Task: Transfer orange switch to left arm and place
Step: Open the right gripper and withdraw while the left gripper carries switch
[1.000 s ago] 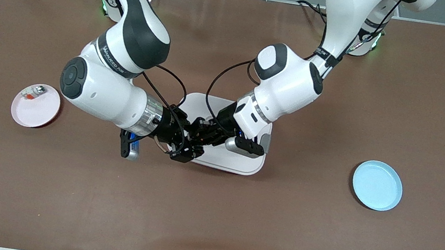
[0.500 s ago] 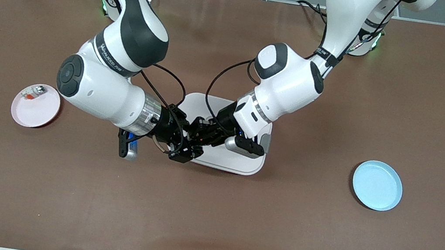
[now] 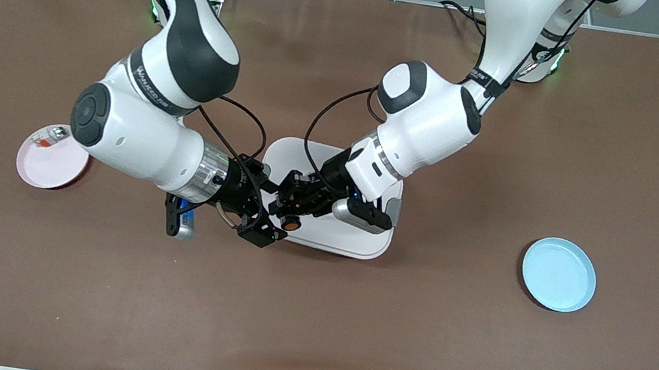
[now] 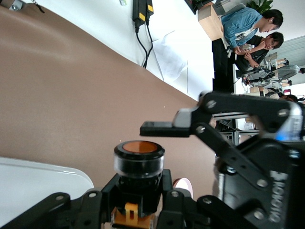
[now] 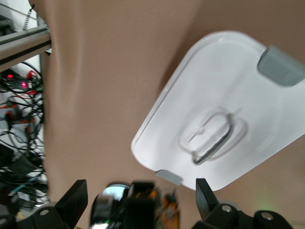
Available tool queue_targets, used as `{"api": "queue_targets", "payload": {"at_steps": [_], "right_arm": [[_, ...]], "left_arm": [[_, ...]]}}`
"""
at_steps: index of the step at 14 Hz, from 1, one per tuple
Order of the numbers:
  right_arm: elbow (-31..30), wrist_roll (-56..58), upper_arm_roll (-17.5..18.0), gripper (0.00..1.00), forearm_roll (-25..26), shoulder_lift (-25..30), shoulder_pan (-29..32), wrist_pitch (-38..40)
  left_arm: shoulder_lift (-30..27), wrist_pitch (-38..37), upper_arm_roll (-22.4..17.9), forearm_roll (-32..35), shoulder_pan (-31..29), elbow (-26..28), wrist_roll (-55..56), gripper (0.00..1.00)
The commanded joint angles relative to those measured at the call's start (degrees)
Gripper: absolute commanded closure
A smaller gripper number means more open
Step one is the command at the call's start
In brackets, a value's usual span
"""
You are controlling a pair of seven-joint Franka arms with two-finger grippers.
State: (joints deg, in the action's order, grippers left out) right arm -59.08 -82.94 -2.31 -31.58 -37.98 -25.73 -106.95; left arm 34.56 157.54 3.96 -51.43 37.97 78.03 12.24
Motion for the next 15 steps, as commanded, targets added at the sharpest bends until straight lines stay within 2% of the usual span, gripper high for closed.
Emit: {"api": "queue_targets", "payload": {"at_steps": [1,4,7,15], "right_arm": [[2.4,6.0,0.5,0.0,-1.1,-1.0,3.9,6.4],[2.4,12.1,0.3,0.0,-1.0,-0.7,6.7,12.5],[2.8,15.2,0.2,0.0,-0.8,-0.2,8.2,16.3],[4.2,25.7,-0.2,0.0,-0.1,1.2,14.1,27.1]], "left_arm": [[-3.3,-0.5,-0.4,2.6,-0.3,3.5,0.2,1.0],[-6.4,-1.4,-0.4,6.7,-1.2,7.6,0.2,1.0],[-8.9,-7.1,-0.5,7.4,-3.6,8.1,0.2,1.0],[-18.3,-31.9,-0.4,18.8,-15.2,7.8,0.2,1.0]]}}
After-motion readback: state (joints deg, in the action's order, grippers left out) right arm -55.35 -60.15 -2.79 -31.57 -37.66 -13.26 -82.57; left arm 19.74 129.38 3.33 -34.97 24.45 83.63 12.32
